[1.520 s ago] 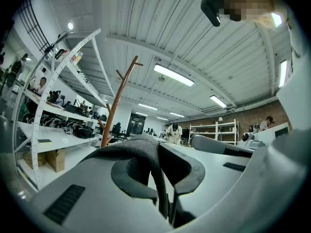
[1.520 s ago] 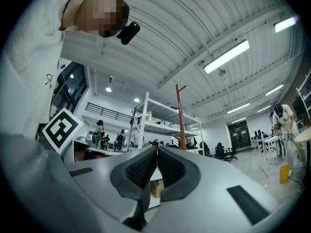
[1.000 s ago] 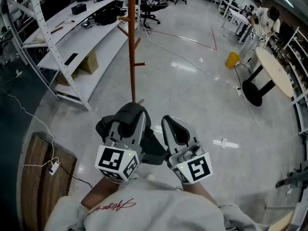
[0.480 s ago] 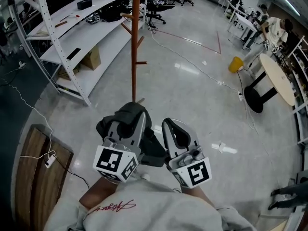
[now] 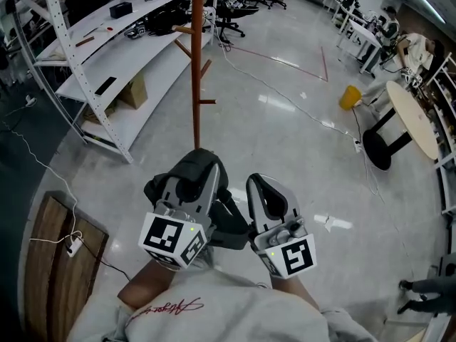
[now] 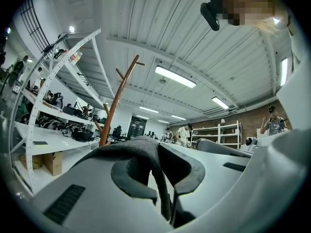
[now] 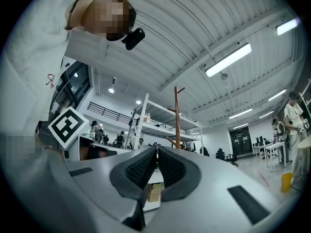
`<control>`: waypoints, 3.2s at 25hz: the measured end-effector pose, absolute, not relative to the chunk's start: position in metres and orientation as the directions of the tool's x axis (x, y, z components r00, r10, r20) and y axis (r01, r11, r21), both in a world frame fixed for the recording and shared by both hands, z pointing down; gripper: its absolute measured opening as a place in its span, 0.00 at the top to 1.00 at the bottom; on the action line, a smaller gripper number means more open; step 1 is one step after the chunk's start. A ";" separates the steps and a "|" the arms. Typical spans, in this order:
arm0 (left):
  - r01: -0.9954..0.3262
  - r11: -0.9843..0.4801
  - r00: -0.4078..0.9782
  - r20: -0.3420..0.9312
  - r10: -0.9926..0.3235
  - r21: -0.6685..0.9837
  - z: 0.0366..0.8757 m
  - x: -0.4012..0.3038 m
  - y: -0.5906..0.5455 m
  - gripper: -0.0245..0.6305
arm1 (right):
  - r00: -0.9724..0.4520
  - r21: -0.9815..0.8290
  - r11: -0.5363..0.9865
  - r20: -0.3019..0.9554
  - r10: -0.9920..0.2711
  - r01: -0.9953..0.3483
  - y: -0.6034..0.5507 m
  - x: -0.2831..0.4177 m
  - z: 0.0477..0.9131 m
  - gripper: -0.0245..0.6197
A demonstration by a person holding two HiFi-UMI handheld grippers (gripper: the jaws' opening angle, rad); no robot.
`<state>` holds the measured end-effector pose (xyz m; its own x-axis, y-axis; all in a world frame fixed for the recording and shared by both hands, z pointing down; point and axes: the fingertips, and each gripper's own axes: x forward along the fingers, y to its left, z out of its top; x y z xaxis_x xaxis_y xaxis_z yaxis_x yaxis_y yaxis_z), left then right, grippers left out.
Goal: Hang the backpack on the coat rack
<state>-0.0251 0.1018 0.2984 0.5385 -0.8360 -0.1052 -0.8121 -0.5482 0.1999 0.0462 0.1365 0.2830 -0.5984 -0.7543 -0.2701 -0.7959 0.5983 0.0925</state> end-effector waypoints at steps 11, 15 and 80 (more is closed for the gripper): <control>-0.740 -0.632 0.637 -0.061 -0.768 0.231 0.326 -0.002 0.017 0.90 | -0.559 0.110 0.558 -0.331 -0.760 -0.823 0.023 0.046 0.274 0.93; -0.699 -0.671 0.682 -0.053 -0.730 0.246 0.329 0.007 -0.021 0.90 | -0.538 0.117 0.533 -0.344 -0.769 -0.838 -0.019 0.051 0.266 0.93; -0.731 -0.579 0.613 -0.026 -0.790 0.362 0.311 0.046 -0.366 0.90 | -0.458 -0.024 0.475 -0.224 -0.860 -0.880 -0.182 0.132 0.305 0.93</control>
<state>0.0462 -0.3664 0.3107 0.6127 -0.7899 -0.0257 -0.7307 -0.5786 0.3623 0.1318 -0.1822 0.3052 -0.4579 -0.8603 -0.2242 -0.8799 0.4745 -0.0236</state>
